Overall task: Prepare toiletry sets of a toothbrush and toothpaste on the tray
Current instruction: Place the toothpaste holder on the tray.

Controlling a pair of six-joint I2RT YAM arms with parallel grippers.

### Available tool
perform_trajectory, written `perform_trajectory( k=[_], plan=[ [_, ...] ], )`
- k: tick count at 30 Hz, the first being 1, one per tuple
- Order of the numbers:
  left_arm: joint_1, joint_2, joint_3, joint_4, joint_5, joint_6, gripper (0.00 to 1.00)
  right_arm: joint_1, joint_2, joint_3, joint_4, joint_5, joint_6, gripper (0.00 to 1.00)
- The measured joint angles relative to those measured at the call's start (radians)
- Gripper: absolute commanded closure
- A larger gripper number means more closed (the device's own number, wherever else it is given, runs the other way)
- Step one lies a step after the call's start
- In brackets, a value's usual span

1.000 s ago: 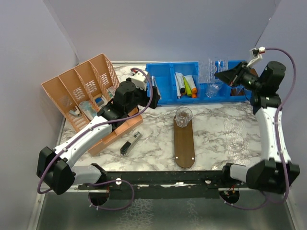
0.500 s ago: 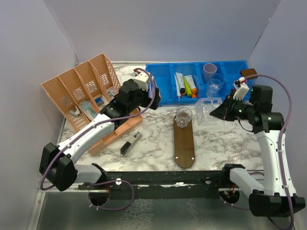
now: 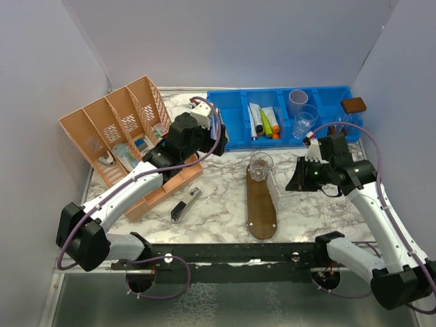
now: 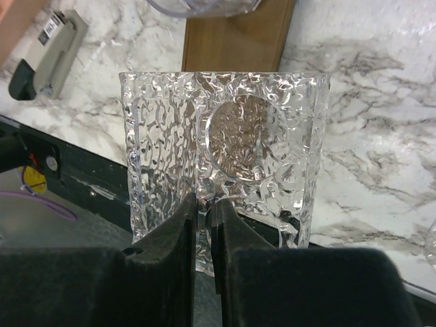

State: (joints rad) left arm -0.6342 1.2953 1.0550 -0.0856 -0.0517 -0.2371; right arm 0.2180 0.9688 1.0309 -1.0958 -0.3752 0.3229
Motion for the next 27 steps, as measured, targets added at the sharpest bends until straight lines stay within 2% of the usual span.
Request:
perform_trajectory(
  k=[10,17,27],
  plan=[
    [0.000,0.003,0.003,-0.006,-0.002,0.000,0.03,0.244,0.000,-0.117,0.117,0.191,0.277,0.99],
    [0.000,0.003,0.004,-0.006,-0.002,0.000,0.03,0.324,-0.006,-0.178,0.209,0.265,0.429,0.99],
    [0.000,0.003,0.004,-0.006,-0.002,0.000,0.03,0.394,0.005,-0.223,0.318,0.338,0.516,0.99]
  ],
)
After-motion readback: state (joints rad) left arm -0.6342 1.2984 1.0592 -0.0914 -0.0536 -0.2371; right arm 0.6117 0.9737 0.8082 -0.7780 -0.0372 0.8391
